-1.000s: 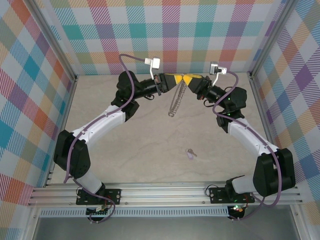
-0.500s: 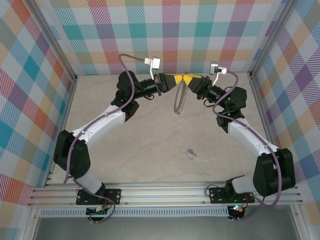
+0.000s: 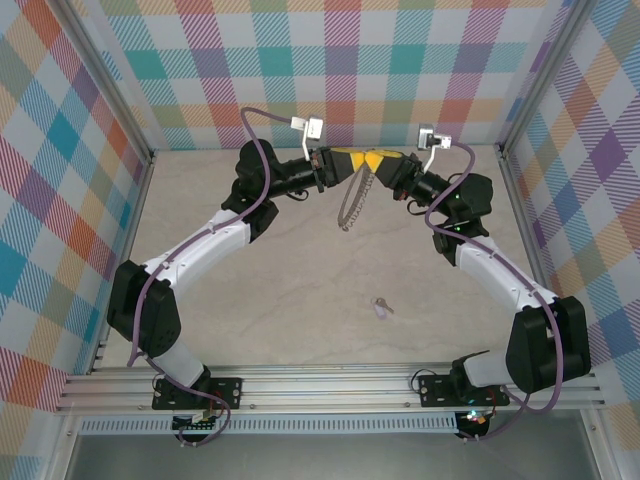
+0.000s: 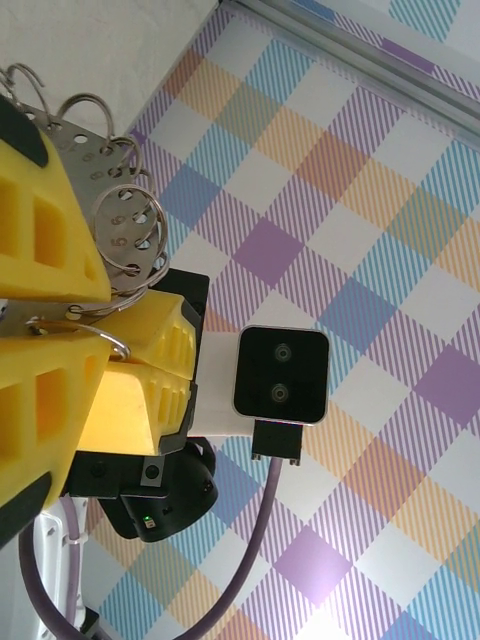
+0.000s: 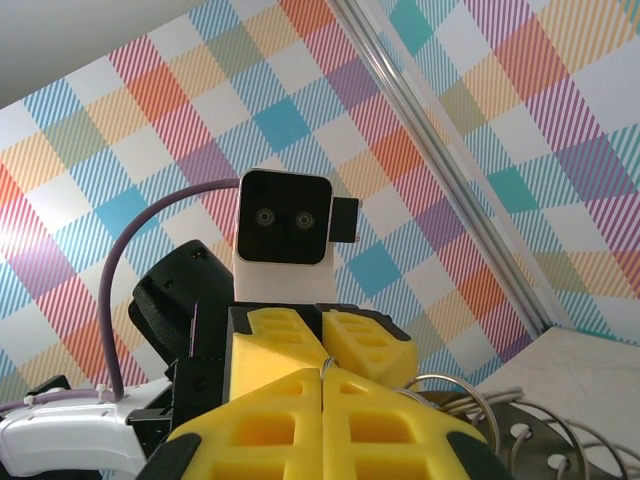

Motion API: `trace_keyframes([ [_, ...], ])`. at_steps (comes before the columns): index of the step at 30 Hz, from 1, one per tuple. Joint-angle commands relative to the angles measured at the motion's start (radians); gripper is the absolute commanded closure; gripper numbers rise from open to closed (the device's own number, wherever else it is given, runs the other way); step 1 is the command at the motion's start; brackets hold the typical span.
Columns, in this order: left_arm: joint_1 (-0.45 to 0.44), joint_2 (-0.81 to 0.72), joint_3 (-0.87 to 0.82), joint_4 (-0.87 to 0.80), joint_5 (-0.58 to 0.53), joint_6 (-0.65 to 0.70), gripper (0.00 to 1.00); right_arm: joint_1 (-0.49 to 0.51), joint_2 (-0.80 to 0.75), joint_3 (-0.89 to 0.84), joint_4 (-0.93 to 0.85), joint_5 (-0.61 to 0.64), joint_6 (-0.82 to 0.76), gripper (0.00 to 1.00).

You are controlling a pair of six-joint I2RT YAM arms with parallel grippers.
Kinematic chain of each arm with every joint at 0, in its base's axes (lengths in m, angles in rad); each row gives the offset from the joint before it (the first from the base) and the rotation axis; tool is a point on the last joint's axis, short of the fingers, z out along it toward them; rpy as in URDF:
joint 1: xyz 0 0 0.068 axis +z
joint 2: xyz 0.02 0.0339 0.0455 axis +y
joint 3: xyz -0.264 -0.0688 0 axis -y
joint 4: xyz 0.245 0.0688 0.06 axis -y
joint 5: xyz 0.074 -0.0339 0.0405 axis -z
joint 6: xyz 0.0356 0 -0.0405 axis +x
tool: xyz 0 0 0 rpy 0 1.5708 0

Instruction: Put the keys on the keyring

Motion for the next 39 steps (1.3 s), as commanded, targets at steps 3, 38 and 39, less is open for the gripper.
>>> trace_keyframes([
  [3,-0.007,-0.020,0.037,-0.009,0.010,0.033,1.00,0.005,-0.011,0.031,0.038,-0.010,-0.011,1.00],
  [38,-0.008,-0.126,-0.176,0.044,-0.063,0.705,1.00,-0.113,-0.467,-0.341,-1.081,0.364,-0.229,0.18],
  [39,-0.008,-0.123,-0.172,0.053,-0.056,0.696,1.00,-0.114,-0.467,-0.353,-1.083,0.367,-0.230,0.18],
])
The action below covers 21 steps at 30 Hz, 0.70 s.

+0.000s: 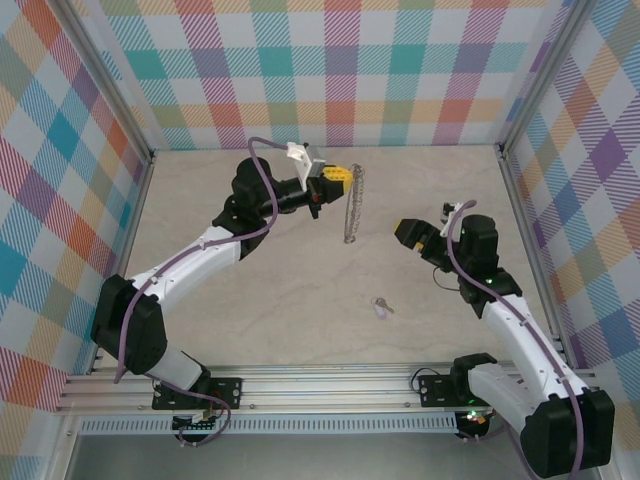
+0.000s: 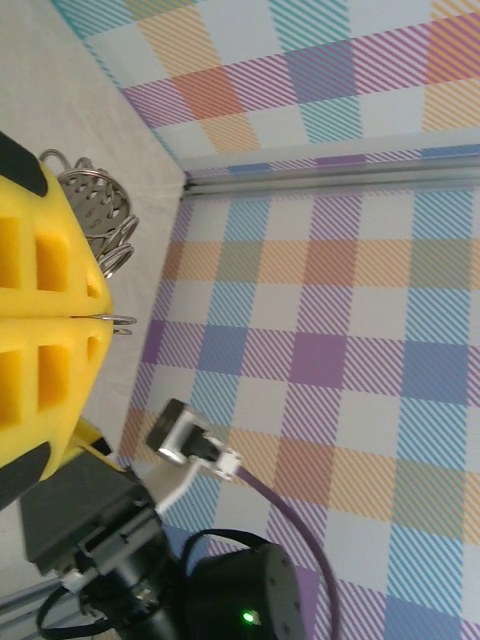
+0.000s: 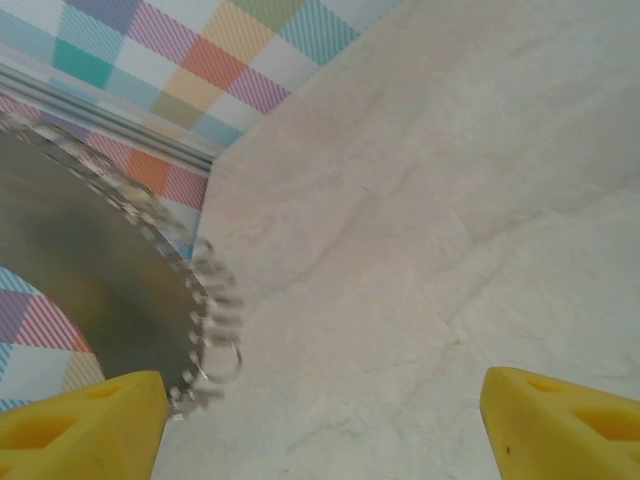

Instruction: Put the keys on the keyring

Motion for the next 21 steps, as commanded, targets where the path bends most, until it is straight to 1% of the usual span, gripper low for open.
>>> trace_keyframes([
  [1,-0.007,-0.003,0.017,0.130,0.042,-0.001,1.00,-0.002,-0.023,-0.030,-0.016,0.026,-0.016,0.18],
  [13,-0.007,-0.017,0.039,0.111,0.042,-0.017,1.00,-0.003,-0.048,-0.061,-0.092,0.041,-0.064,0.17],
  [21,-0.007,-0.035,0.049,-0.009,-0.003,-0.003,1.00,-0.002,-0.015,-0.044,-0.166,0.032,-0.083,0.17],
])
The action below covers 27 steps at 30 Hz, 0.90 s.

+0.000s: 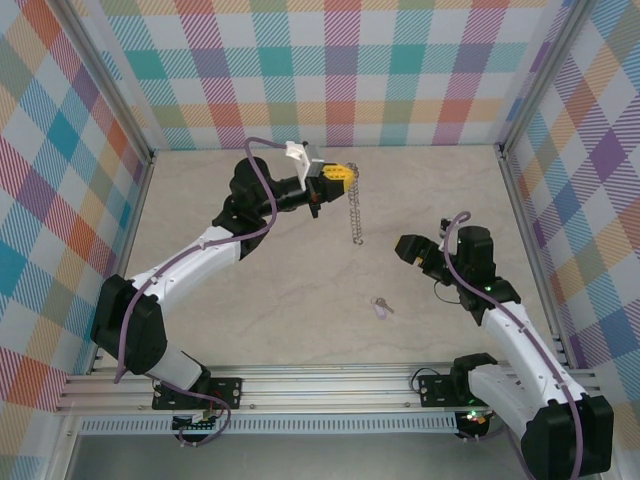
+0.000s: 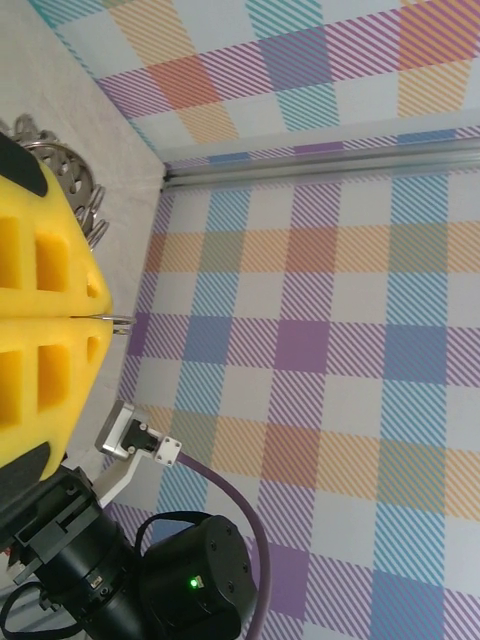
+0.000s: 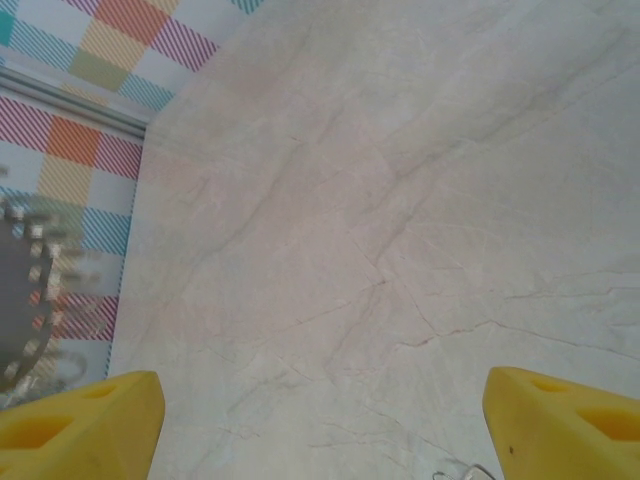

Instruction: Put the keys on the keyring

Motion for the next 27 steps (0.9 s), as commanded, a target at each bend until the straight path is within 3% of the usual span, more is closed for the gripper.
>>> trace_keyframes([
  [1,-0.007,-0.039,0.041,-0.045,-0.031,0.008,1.00,-0.003,0.025,0.014,-0.064,-0.011,-0.033,0.17],
  [7,-0.007,-0.076,-0.012,-0.123,-0.118,-0.016,1.00,0.000,0.138,0.048,-0.169,-0.075,-0.051,0.23],
  [11,-0.007,-0.107,-0.051,-0.170,-0.186,-0.045,1.00,0.029,0.233,0.055,-0.202,-0.081,-0.051,0.35],
  [23,-0.007,-0.228,-0.186,-0.239,-0.305,-0.096,1.00,0.226,0.356,0.098,-0.282,0.150,0.030,0.44],
  [27,-0.007,-0.252,-0.213,-0.242,-0.319,-0.099,1.00,0.248,0.401,0.117,-0.288,0.172,0.021,0.44],
])
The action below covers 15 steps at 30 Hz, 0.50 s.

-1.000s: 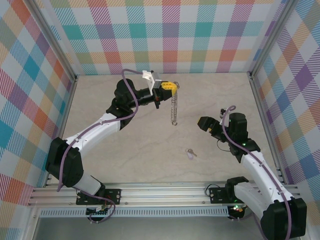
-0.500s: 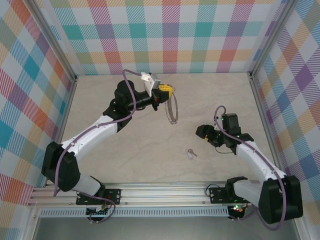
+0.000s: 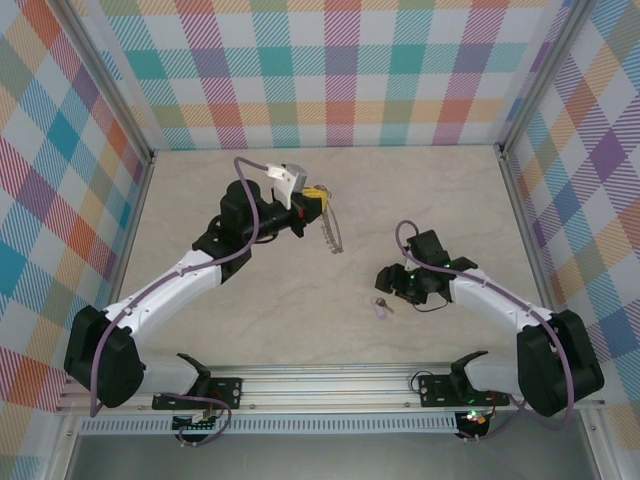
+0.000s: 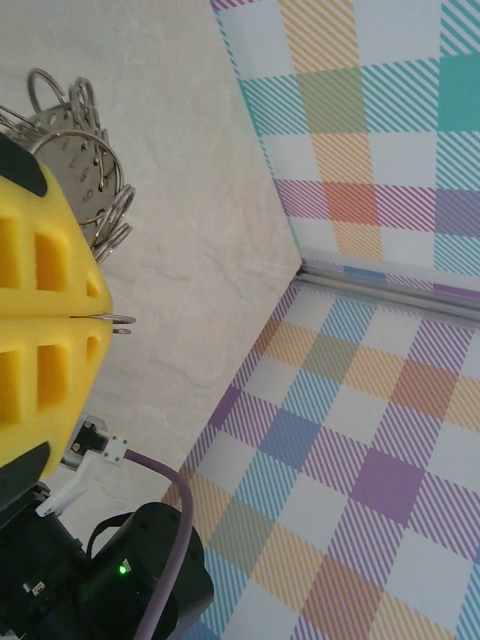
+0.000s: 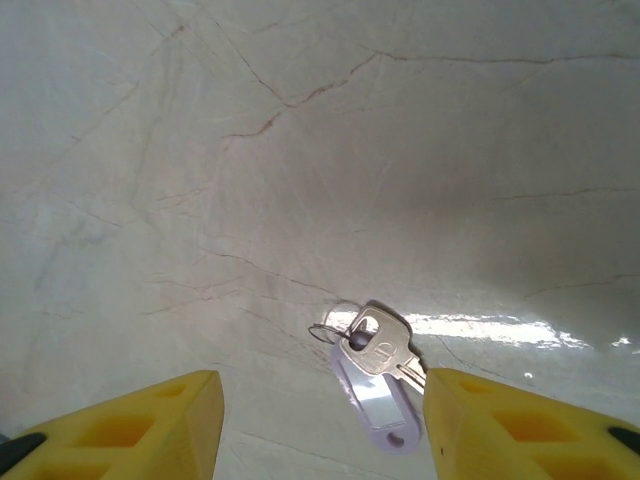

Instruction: Put the keys on the keyring

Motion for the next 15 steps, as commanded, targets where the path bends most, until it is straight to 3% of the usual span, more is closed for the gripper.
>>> trace_keyframes([
  [1,-0.007,-0.050,-0.020,0.028,-0.029,-0.018,1.00,0.014,0.040,0.044,-0.043,0.049,0.010,0.44],
  [15,-0.007,-0.072,-0.037,0.028,-0.038,-0.007,1.00,0.103,0.224,0.161,-0.098,0.116,0.042,0.50],
])
